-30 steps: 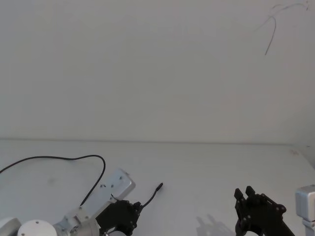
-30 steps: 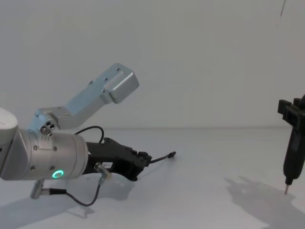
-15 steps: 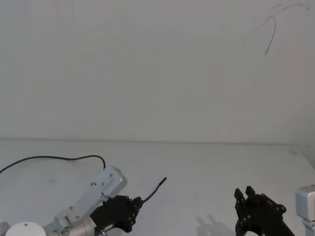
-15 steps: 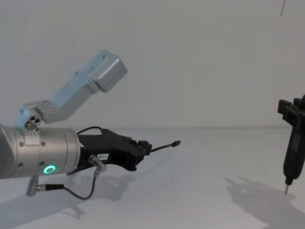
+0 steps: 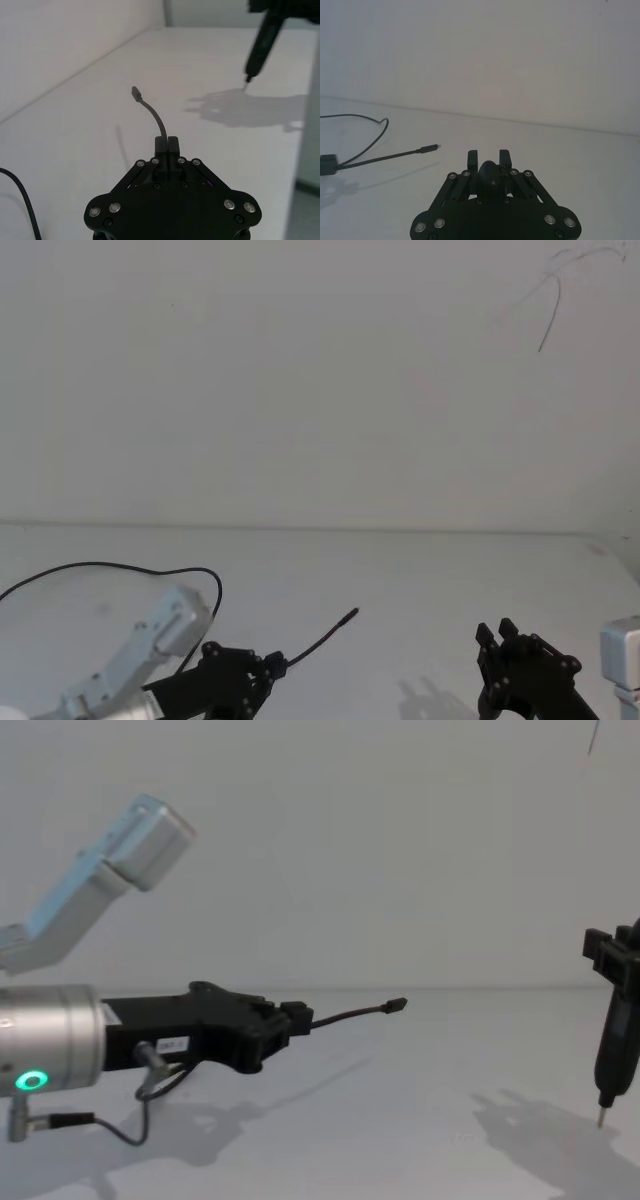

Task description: Pick up the data cable with the one hand.

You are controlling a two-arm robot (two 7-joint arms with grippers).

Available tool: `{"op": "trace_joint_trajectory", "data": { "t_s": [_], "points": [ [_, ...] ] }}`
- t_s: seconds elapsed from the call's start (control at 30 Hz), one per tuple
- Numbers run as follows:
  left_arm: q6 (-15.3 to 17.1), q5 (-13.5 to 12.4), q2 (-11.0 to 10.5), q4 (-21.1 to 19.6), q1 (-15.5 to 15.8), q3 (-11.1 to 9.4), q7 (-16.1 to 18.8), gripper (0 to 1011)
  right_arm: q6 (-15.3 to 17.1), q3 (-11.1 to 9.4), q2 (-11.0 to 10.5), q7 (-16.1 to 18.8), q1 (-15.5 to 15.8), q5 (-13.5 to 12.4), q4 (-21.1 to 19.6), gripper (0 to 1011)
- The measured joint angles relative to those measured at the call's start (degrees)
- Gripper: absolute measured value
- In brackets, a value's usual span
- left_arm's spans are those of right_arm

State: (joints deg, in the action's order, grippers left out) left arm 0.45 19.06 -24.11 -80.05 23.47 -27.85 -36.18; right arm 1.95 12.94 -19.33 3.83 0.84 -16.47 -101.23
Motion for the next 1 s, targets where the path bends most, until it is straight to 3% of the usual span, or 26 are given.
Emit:
{"op": "trace_joint_trajectory", "data": {
  "t_s": [0.33,0.53,0.83,1.0],
  "points": [
    [-3.6,9.8,-5.7,-2.0,-3.9,3.5,-11.9,31,0.0,0.0,0.0,0.0,0.0,0.0,0.0,251],
    [-4.8,14.4,-8.2,-2.7,-5.6,4.9,-17.3,31,0.0,0.0,0.0,0.0,0.0,0.0,0.0,251],
    [-5.7,18.0,-10.2,-3.3,-6.9,6.0,-21.4,31,0.0,-0.1,0.2,0.3,0.0,-0.2,-0.4,251],
    [-6.1,19.2,-10.9,-3.5,-7.3,6.4,-22.8,31,0.1,-0.3,0.7,1.6,-0.3,-1.7,-1.4,251]
  ]
}}
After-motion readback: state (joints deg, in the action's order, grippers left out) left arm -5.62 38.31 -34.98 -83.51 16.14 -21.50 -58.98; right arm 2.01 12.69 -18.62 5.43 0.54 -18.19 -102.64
